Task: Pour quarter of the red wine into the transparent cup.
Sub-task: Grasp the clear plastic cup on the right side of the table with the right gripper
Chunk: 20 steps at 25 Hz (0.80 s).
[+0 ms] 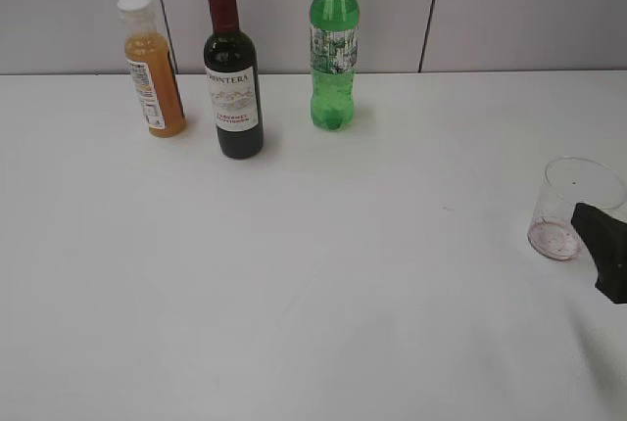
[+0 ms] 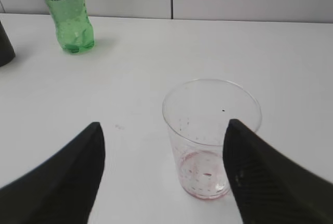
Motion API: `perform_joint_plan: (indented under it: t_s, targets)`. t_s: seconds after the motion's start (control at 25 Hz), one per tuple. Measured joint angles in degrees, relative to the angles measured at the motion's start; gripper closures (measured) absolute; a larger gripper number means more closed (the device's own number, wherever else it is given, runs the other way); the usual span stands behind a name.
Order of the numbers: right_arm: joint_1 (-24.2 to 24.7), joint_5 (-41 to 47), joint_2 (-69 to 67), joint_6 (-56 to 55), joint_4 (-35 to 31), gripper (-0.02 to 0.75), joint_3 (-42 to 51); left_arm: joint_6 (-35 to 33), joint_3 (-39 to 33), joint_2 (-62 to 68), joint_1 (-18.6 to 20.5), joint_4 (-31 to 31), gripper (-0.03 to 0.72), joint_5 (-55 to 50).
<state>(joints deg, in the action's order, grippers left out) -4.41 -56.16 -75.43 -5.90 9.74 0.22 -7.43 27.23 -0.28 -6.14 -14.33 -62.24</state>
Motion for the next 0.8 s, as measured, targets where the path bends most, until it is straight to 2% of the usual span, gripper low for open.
perform_joint_plan:
  t_s: [0.2,0.36,0.64,0.8]
  targets:
    - [0.0,-1.0,-3.4,0.0,-1.8,0.069,-0.1,0.0,0.0,0.0,0.0,0.0,0.446,0.0]
    - [0.0,-3.2,-6.8,2.6,-2.7,0.065,-0.1,0.0,0.0,0.0,0.0,0.0,0.446,0.0]
    - [0.0,-12.0,-15.9,6.2,-5.3,0.064,-0.1,0.0,0.0,0.0,0.0,0.0,0.446,0.0]
    - [0.0,-12.6,-22.3,6.5,-6.4,0.064,-0.1,0.0,0.0,0.0,0.0,0.0,0.446,0.0]
